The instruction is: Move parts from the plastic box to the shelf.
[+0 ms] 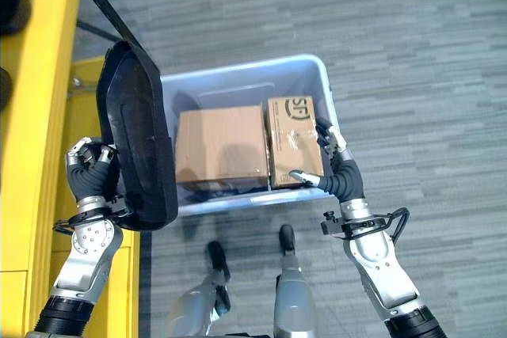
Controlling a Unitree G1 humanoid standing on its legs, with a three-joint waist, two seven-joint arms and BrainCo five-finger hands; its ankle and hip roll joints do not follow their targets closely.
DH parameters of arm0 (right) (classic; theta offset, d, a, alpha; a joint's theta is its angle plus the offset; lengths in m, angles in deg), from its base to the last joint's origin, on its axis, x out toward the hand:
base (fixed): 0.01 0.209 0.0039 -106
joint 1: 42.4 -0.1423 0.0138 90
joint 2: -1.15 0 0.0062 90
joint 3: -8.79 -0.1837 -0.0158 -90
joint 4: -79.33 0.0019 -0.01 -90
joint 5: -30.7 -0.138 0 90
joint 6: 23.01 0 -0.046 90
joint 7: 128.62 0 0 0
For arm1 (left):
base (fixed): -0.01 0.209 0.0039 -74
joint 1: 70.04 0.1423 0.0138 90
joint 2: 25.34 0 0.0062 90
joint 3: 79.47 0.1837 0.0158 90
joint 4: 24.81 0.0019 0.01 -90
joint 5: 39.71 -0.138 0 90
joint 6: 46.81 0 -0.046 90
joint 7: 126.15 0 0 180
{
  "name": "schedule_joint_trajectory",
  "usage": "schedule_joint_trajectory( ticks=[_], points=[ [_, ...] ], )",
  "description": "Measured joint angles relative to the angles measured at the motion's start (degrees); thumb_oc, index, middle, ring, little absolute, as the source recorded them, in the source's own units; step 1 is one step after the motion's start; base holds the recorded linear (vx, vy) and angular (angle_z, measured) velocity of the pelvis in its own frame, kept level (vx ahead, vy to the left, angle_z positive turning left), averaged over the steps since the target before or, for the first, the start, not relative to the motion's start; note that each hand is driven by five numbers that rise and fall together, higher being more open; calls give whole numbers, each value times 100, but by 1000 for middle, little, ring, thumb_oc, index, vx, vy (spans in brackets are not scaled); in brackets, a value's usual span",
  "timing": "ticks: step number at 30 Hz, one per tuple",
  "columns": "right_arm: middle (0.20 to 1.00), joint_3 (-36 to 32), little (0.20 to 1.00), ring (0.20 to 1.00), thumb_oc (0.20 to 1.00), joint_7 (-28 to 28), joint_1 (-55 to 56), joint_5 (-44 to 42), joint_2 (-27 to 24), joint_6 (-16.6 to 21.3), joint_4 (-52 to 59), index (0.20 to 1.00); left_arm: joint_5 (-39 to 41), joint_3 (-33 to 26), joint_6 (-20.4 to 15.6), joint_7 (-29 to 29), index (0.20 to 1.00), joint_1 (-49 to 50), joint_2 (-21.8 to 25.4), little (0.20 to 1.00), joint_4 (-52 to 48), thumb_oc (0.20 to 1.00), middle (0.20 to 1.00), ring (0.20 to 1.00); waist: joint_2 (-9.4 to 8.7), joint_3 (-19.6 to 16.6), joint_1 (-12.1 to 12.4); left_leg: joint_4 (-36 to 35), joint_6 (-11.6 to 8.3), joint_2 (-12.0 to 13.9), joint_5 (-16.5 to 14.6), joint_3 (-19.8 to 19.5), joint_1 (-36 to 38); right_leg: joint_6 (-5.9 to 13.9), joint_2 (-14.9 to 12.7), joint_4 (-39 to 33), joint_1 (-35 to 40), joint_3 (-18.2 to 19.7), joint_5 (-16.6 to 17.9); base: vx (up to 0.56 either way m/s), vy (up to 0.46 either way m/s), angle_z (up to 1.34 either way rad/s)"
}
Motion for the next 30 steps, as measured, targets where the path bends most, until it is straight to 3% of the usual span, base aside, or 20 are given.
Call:
schedule_joint_trajectory(
  ticks=[6,9,11,12,13,14,15,16,17,18,19,20,21,22,23,24,25,26,29,30],
  points=[
    [1000,-9,1000,1000,1000,279,-47,-2,13,-169,-14,1000,9,-41,-7,601,200,445,-20,200,-325,200,200,200,-10,-58,-72,0,5,17,-16,-101,313,-37,18,31,337,-95,-47,29,-49,5],
    [1000,8,1000,1000,1000,350,-154,-2,12,-218,-33,1000,38,-61,-32,789,200,624,-10,200,-371,200,200,200,15,-93,-1,54,32,56,-63,-192,440,-70,30,395,387,-174,-261,-15,-145,19],
    [1000,52,1000,1000,1000,510,-263,-3,15,-226,-79,1000,40,-71,-36,1003,200,1014,23,200,-677,200,200,200,-1,-129,58,151,35,100,-137,-383,595,-132,-2,1299,277,-321,-824,-89,-350,41],
    [1000,133,1000,1000,1000,549,-372,-5,0,-237,-108,1000,116,-85,-48,1050,200,1354,56,200,-813,200,200,200,-20,-220,307,312,-29,132,-166,-471,517,-231,-21,2062,-26,-458,-1181,-161,-459,58],
    [1000,351,1000,1000,1000,609,-608,-6,0,-258,-185,1000,198,-87,-76,1106,200,1571,40,200,-842,200,200,200,-117,-315,492,497,-193,158,-136,-698,379,-466,-43,2818,-298,-664,-1608,-167,-427,132],
    [1000,615,1000,1000,1000,786,-867,-4,84,-250,-520,1000,239,-285,-74,1231,200,1845,-9,200,-836,200,200,200,-209,-372,984,-15,-107,640,-28,-1073,357,-928,287,3031,-335,-1311,-1997,-246,-386,160],
    [1000,650,1000,1000,1000,836,-876,-7,58,-289,-590,1000,247,-371,-62,1239,200,2160,13,200,-861,200,200,200,-282,-387,1214,16,441,669,-533,-1249,184,-1060,344,3294,-420,-1385,-2129,-258,-337,313],
    [1000,433,1000,1000,1000,821,-450,-12,-469,-312,-471,1000,152,-205,36,1428,200,2294,-283,200,-1082,200,200,200,-61,-385,1261,-51,1335,465,-1372,-1902,-13,-1315,89,3266,25,-2401,-2253,-368,-290,296],
    [1000,369,1000,1000,1000,858,-304,-2,-699,-357,-465,1000,161,-204,10,1428,200,2503,-309,200,-1361,200,200,200,-51,-411,1319,81,748,387,-1497,-1855,-53,-1431,-25,3225,108,-2542,-2326,-194,-134,348],
    [1000,-18,1000,1000,1000,879,-145,0,-420,-324,-476,1000,201,-257,-56,1375,200,2425,-283,200,-1123,200,200,200,-171,-535,1490,988,-371,225,-978,-1088,-548,-1511,-106,2677,232,-2905,-2264,-279,-15,226],
    [1000,-99,1000,1000,1000,887,-17,5,120,-292,-453,1000,240,-368,-18,1347,200,2196,-61,200,-838,200,200,200,-410,-607,1347,2957,-195,383,-1068,-220,-786,-430,-98,1531,420,-3161,-1804,-158,120,174],
    [1000,-159,1000,1000,1000,875,132,-1,249,-278,-469,1000,227,-331,6,1370,200,1972,-145,200,-706,200,200,200,-248,-586,1172,3290,-215,636,-1119,-150,-570,506,-127,1634,451,-3302,-2195,-234,182,116],
    [1000,-182,1000,1000,1000,873,193,0,148,-276,-443,1000,226,-320,1,1371,200,1803,-250,200,-741,200,200,200,-168,-581,981,3349,-336,876,-1196,-333,-175,-569,-351,2649,124,-2796,-2205,-112,158,95],
    [1000,-200,1000,1000,1000,851,261,-3,138,-289,-450,1000,235,-266,-1,1358,200,1723,-151,200,-824,200,200,200,-341,-660,687,3111,-574,785,-1331,-519,142,-387,-721,2741,183,-2646,-2278,-69,121,95],
    [1000,-198,1000,1000,1000,774,178,-5,146,-304,-503,1000,223,-190,-39,1382,200,1536,-83,200,-841,200,200,200,-277,-739,435,2752,-711,901,-1507,-745,600,-810,-678,2719,38,-2621,-2092,-23,124,87],
    [1000,-256,1000,1000,1000,665,107,-20,-6,-306,-505,1000,170,-30,-46,1404,200,1255,-94,200,-795,200,200,200,-6,-768,233,2036,-648,934,-1611,-769,1048,-972,-532,2628,-146,-2716,-1921,-1,77,46],
    [1000,-269,1000,1000,1000,642,42,-19,-31,-307,-514,1000,121,3,-47,1417,200,951,-111,200,-769,200,200,200,68,-652,189,1481,-571,805,-1649,-635,1353,-1034,-416,2553,-270,-2739,-1771,-5,67,10],
    [1000,-267,1000,1000,1000,632,28,-18,-33,-336,-515,1000,126,8,-44,1408,200,683,-122,200,-750,200,200,200,81,-490,169,1233,-496,637,-1659,-428,1502,-1026,-335,2466,-295,-2745,-1685,0,2,-8],
    [1000,-244,1000,1000,1000,636,77,-17,-11,-335,-514,1000,126,-40,-65,1403,200,678,-75,200,-768,200,200,200,-50,-324,186,962,-75,362,-1469,-309,1392,-904,-92,2438,-489,-2820,-1568,-83,452,-23],
    [1000,-244,1000,1000,1000,636,77,-17,-11,-335,-514,1000,126,-40,-65,1403,200,678,-75,200,-768,200,200,200,-50,-324,186,962,-75,362,-1469,-309,1392,-904,-92,2438,-489,-2820,-1568,-24,175,18]
  ],
)
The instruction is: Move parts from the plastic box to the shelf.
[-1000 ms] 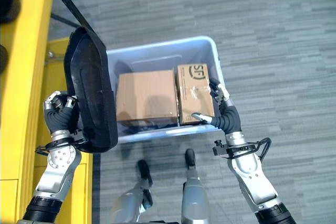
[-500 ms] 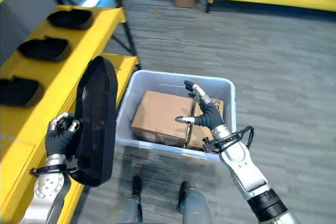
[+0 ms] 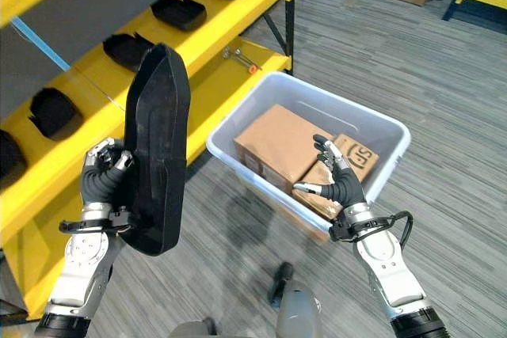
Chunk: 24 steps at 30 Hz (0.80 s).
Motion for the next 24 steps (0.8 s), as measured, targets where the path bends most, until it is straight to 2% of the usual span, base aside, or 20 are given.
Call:
schedule_joint_trajectory(
  ticks=[1,2,3,4,5,6,7,8,11,13,14,15,16,17,18,19,20,21,23,24],
  points=[
    [1000,-143,1000,1000,1000,-213,71,3,275,10,-81,1000,-11,148,0,-48,200,-225,159,200,275,200,200,200,-437,434,7,943,377,-522,-402,-198,-705,105,-321,-69,-120,-246,140,-37,201,9],
    [1000,-100,1000,1000,1000,-216,37,10,265,0,-52,1000,-16,142,14,-50,200,-76,173,200,261,200,200,200,-320,470,119,993,438,-310,-431,-264,-1010,409,-334,117,-238,-521,-42,-40,209,9],
    [1000,-94,1000,1000,1000,-226,43,10,235,1,2,1000,-33,109,71,-40,200,6,187,200,256,200,200,200,-198,601,175,1053,417,-231,-335,-199,-1211,198,-672,1147,-508,-343,-171,-50,275,0],
    [1000,-119,1000,1000,1000,-212,91,11,227,-5,-18,1000,-106,89,98,-43,200,121,140,200,246,200,200,200,-259,617,182,1030,486,-236,-289,-148,-1268,236,-1020,1866,-535,-84,-345,-28,149,65],
    [1000,-58,1000,1000,1000,-226,99,9,255,-23,-87,1000,-164,80,97,-57,200,246,217,200,180,200,200,200,-386,618,172,979,366,-449,-256,-257,-1347,621,-1450,1729,-28,86,-440,-26,156,90],
    [1000,-8,1000,1000,1000,-224,-51,10,236,-18,-146,1000,-176,24,83,-67,200,292,315,200,177,200,200,200,-338,814,228,993,236,-449,-145,-392,-1335,765,-1344,954,439,45,-558,-20,152,82],
    [1000,1,1000,1000,1000,-218,-176,9,266,-27,-180,1000,-181,-2,117,-109,200,295,400,200,182,200,200,200,-335,906,338,857,280,-472,-105,-505,-1349,798,-1280,603,545,-17,-328,-26,249,40],
    [1000,-12,1000,1000,1000,-213,-210,10,296,-14,-87,1000,-225,-118,92,-141,200,321,395,200,133,200,200,200,-336,906,485,752,302,-488,-87,-452,-1369,835,-1271,520,462,-13,-218,-13,270,27],
    [1000,70,1000,1000,1000,-199,-281,12,312,-15,-63,1000,-224,-229,89,-216,200,318,379,200,95,200,200,200,-379,937,638,768,298,-628,161,-487,-1509,836,-1342,246,492,-99,67,21,312,12],
    [1000,67,1000,1000,1000,-177,-277,17,403,-16,-89,1000,-230,-226,93,-216,200,370,382,200,108,200,200,200,-365,934,637,1014,311,-708,231,-511,-1642,923,-1432,54,583,-116,297,41,265,1],
    [1000,70,1000,1000,1000,-167,-199,18,450,-19,-70,1000,-254,-227,92,-212,200,385,386,200,96,200,200,200,-367,928,615,1150,355,-800,207,-474,-1710,1059,-1523,-78,674,-88,404,55,329,8],
    [1000,83,1000,1000,1000,-167,-136,18,480,-19,-57,1000,-283,-235,92,-212,200,374,391,200,93,200,200,200,-379,905,608,1188,426,-907,152,-464,-1755,1079,-1584,-149,708,-35,463,91,344,31],
    [1000,78,1000,1000,1000,-146,-59,18,522,-19,-43,1000,-343,-244,91,-212,200,298,395,200,97,200,200,200,-398,891,550,1256,599,-1076,95,-528,-1813,1095,-1552,-173,720,322,536,81,164,80],
    [1000,95,1000,1000,1000,-145,53,17,551,-33,-41,1000,-403,-226,92,-201,200,226,379,200,109,200,200,200,-408,870,421,1268,759,-1283,79,-676,-1819,1062,-1552,-132,774,851,630,106,174,105],
    [1000,173,1000,1000,1000,-112,88,17,554,-105,-46,1000,-410,-230,86,-198,200,202,371,200,83,200,200,200,-372,792,381,1193,790,-1381,86,-745,-1776,966,-1565,-41,682,1431,757,247,265,104],
    [1000,260,1000,1000,1000,6,147,5,542,-133,58,1000,-408,-278,63,-201,200,204,353,200,118,200,200,200,-282,610,367,969,1064,-1477,352,-1000,-1657,886,-1123,303,505,2455,427,287,301,119],
    [1000,204,1000,1000,1000,60,303,3,495,-129,169,1000,-409,-236,70,-208,200,-19,309,200,360,200,200,200,-89,561,161,856,1074,-1433,422,-1499,-1579,759,-206,839,534,3533,-198,275,194,152],
    [1000,253,1000,1000,1000,97,376,-3,504,-119,171,1000,-409,-157,73,-184,200,-41,340,200,452,200,200,200,-66,444,-3,544,1068,-1409,603,-1824,-1441,653,491,960,558,4060,-418,90,19,172],
    [1000,363,1000,1000,1000,266,496,-12,529,-122,161,1000,-432,-190,18,-117,200,21,472,200,435,200,200,200,-413,365,-21,-81,980,-1510,801,-1886,-908,592,1042,852,334,3701,-436,102,-47,84],
    [1000,374,1000,1000,1000,302,522,-17,525,-120,157,1000,-442,-215,21,-114,200,175,484,200,428,200,200,200,-567,233,-9,-187,979,-1617,801,-1882,-817,587,1076,587,176,3483,-341,107,-55,21]
  ],
)
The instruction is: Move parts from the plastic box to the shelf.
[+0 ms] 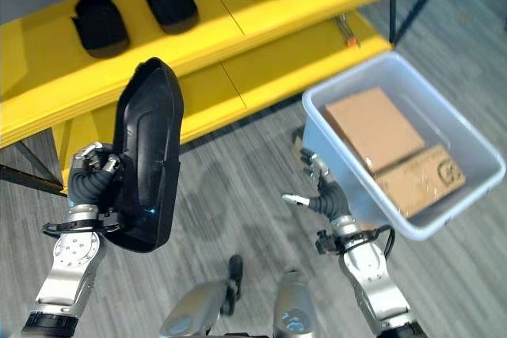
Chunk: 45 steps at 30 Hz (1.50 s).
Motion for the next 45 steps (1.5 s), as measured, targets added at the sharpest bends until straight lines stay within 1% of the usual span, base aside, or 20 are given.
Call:
schedule_joint_trajectory(
  ticks=[4,6,8,10,12,16,18,20,22,23,24,26,27,29,30,31,33,35,40,45],
  points=[
    [1000,116,1000,1000,1000,99,-103,-98,3,-6,-311,1000,-16,-96,42,86,200,432,-63,200,-1,200,200,200,-143,-232,69,-241,-92,-109,-98,-141,192,56,-15,-1416,-170,-741,961,131,-30,11],
    [1000,140,1000,1000,1000,109,-108,-108,0,-7,-446,1000,-17,27,69,117,200,256,-94,200,43,200,200,200,-127,-261,-58,-232,-195,-123,-174,-575,304,63,66,-2101,244,-145,1807,127,-17,89],
    [1000,193,1000,1000,1000,132,-185,-118,-12,-19,-448,1000,-13,99,71,115,200,201,-91,200,-81,200,200,200,-138,-275,60,-210,-236,-146,-170,-570,479,-336,39,-2386,592,-167,1820,129,-44,43],
    [1000,193,1000,1000,1000,117,-618,-121,-31,0,-450,1000,10,57,34,137,200,334,-127,200,-388,200,200,200,-44,-313,222,30,-498,-95,-331,-264,496,-401,60,-2678,916,-243,1804,103,-12,7],
    [1000,115,1000,1000,1000,30,-595,-156,-67,7,-484,1000,62,221,37,199,200,121,-138,200,-335,200,200,200,-53,-308,124,1093,-787,-264,-516,-145,-28,-507,-112,-2628,967,-506,1638,15,15,78],
    [1000,101,1000,1000,1000,-37,-517,-165,-99,2,-611,1000,103,316,9,218,200,41,-187,200,-340,200,200,200,-53,-153,133,2924,-957,-300,-613,217,-916,-767,-229,-2357,1055,-678,1337,30,13,39],
    [1000,86,1000,1000,1000,-50,-404,-166,-47,0,-623,1000,109,282,4,219,200,44,-124,200,-309,200,200,200,-115,-118,124,2912,-885,238,-800,304,-1042,-838,-234,-2401,1123,-879,1311,101,105,39],
    [1000,61,1000,1000,1000,-73,-387,-167,0,-5,-620,1000,108,179,9,204,200,28,-60,200,-297,200,200,200,-275,-60,43,2068,-913,1181,-785,265,-1025,-840,-224,-2328,1073,-934,1208,87,154,33],
    [1000,-62,1000,1000,1000,-156,-426,-197,71,1,-671,1000,108,137,29,185,200,-31,-65,200,-149,200,200,200,-270,-39,18,875,-1184,2082,-521,95,-785,-850,-181,-2090,948,-944,1111,50,119,1],
    [1000,-141,1000,1000,1000,-209,-452,-210,88,1,-705,1000,106,130,43,178,200,-65,-121,200,-85,200,200,200,-210,33,-5,412,-1253,2443,-396,53,-678,-725,-213,-1887,919,-911,1005,65,188,-3],
    [1000,-192,1000,1000,1000,-264,-461,-215,118,-5,-788,1000,107,169,53,175,200,-135,-136,200,17,200,200,200,-148,33,-9,203,-1425,2603,-190,-17,-605,-708,-215,-1738,864,-922,880,102,311,-10],
    [1000,-188,1000,1000,1000,-288,-436,-216,111,-1,-792,1000,105,167,54,141,200,-153,-141,200,19,200,200,200,-45,56,-18,60,-1397,2728,-12,57,-570,-460,-278,-1491,835,-952,783,116,445,9],
    [1000,-214,1000,1000,1000,-327,-371,-218,122,-3,-900,1000,109,215,61,104,200,-245,-195,200,25,200,200,200,128,49,-100,-41,-1441,2838,31,684,-556,-366,-348,-1310,829,-1155,681,83,336,47],
    [1000,-170,1000,1000,1000,-340,-243,-216,92,-2,-866,1000,108,278,60,108,200,-157,-212,200,-43,200,200,200,481,-97,-133,-158,-1309,2592,145,744,-445,-29,-457,-1223,860,-1194,529,189,471,35],
    [1000,-136,1000,1000,1000,-345,-177,-215,167,-7,-878,1000,108,259,66,105,200,-161,-166,200,-34,200,200,200,361,-95,-13,-209,-1467,2285,511,794,-399,183,-758,-1174,887,-1099,480,221,487,34],
    [1000,-139,1000,1000,1000,-338,37,-215,188,-11,-819,1000,108,315,78,117,200,-160,-141,200,-36,200,200,200,200,-148,34,-216,-1404,1862,488,781,-394,333,-1179,-1440,1106,-1153,519,155,361,60],
    [1000,-68,1000,1000,1000,-285,194,-216,440,-5,-635,1000,107,254,75,98,200,-190,51,200,-42,200,200,200,-31,-255,239,-105,-1020,1203,445,790,-412,446,-1772,-1773,1347,-1192,828,95,341,68],
    [1000,22,1000,1000,1000,-253,-39,-212,640,-10,-640,1000,109,157,77,62,200,-225,221,200,-47,200,200,200,-211,-264,504,470,-770,878,52,774,-627,555,-2058,-1975,1510,-1151,1211,97,327,33],
    [1000,240,1000,1000,1000,-231,-528,-208,634,-80,-648,1000,100,154,74,-65,200,-238,412,200,-7,200,200,200,-711,-268,534,1540,-407,561,-790,875,-1202,591,-2389,-2005,1477,-1109,1610,110,218,-2],
    [1000,438,1000,1000,1000,-152,-989,-207,686,-105,-691,1000,98,11,83,-176,200,-146,588,200,17,200,200,200,-822,-294,924,1865,-246,392,-892,917,-1357,602,-2520,-1964,1394,-1092,1789,135,188,6]
  ],
)
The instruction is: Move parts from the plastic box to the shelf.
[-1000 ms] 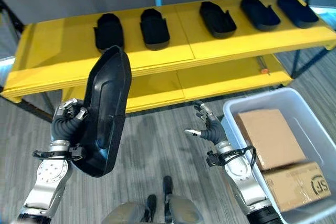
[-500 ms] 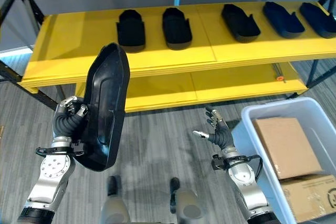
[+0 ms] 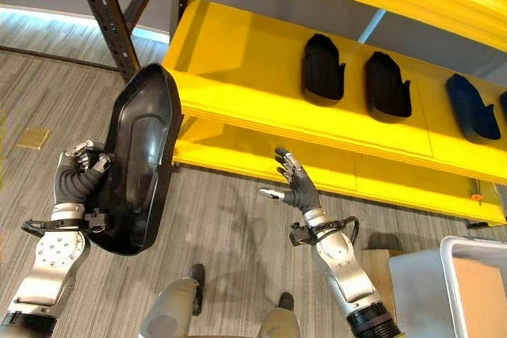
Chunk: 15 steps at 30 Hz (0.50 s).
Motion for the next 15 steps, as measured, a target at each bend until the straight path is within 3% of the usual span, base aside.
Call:
schedule_joint_trajectory(
  ticks=[2,3,4,5,6,8,10,12,13,14,15],
  points=[
    [1000,-64,1000,1000,1000,-4,46,-1,-7,0,3,1000,0,68,9,-2,200,-87,-3,200,32,200,200,200,47,28,-74,126,109,-60,-97,-46,33,-11,-9,321,-8,-3,41,114,339,32],
    [1000,-160,1000,1000,1000,-39,96,-3,4,-11,5,1000,-11,207,19,25,200,-212,-4,200,75,200,200,200,233,87,-318,173,222,-110,-126,-198,135,-8,-87,1207,-285,96,115,99,370,33],
    [1000,-72,1000,1000,1000,-69,142,-3,36,-12,28,1000,-6,202,11,28,200,-198,-14,200,75,200,200,200,390,60,-448,8,329,-147,-108,-92,311,45,-159,1898,-822,366,700,210,325,-22],
    [1000,93,1000,1000,1000,-84,117,-1,49,-20,24,1000,-1,157,10,1,200,-253,-29,200,76,200,200,200,480,116,-439,-172,520,-192,-106,176,471,115,-263,2421,-1311,241,473,247,204,-92],
    [1000,161,1000,1000,1000,-52,122,5,51,-24,27,1000,-1,147,9,-4,200,-266,-79,200,83,200,200,200,571,160,-466,-371,538,-220,3,202,591,95,-141,2451,-1506,-42,32,250,6,-94],
    [1000,168,1000,1000,1000,-22,115,3,5,-27,7,1000,5,105,4,-4,200,-293,-308,200,122,200,200,200,851,241,-548,-803,532,-90,225,206,754,83,581,1818,-1697,-169,-564,148,-54,-46],
    [1000,167,1000,1000,1000,-28,193,3,-116,-26,27,1000,1,154,2,47,200,-353,-413,200,258,200,200,200,766,241,-783,-1399,245,-286,535,206,1027,85,992,706,-1779,-358,-549,197,-99,10],
    [1000,158,1000,1000,1000,-27,188,6,-180,-27,17,1000,6,162,4,42,200,-314,-650,200,374,200,200,200,752,234,-797,-1617,73,-455,469,332,1188,-33,1139,37,-1859,-700,-181,249,-170,-3],
    [1000,209,1000,1000,1000,-27,189,9,-118,-31,13,1000,7,156,-9,44,200,-191,-764,200,465,200,200,200,495,324,-719,-1159,-854,-435,-75,829,1118,-233,1105,-526,-1798,-656,194,303,-286,27],
    [1000,177,1000,1000,1000,-21,275,10,-116,-10,113,1000,7,213,-11,51,200,-197,-711,200,488,200,200,200,428,348,-853,-569,-62,-348,-229,630,919,-26,939,-594,-1653,-403,285,218,-225,68],
    [1000,84,1000,1000,1000,-14,410,15,-226,33,177,1000,4,303,0,72,200,-198,-744,200,491,200,200,200,487,351,-846,-535,172,-323,-306,352,957,15,836,-270,-1578,-298,284,218,-247,91]
  ],
)
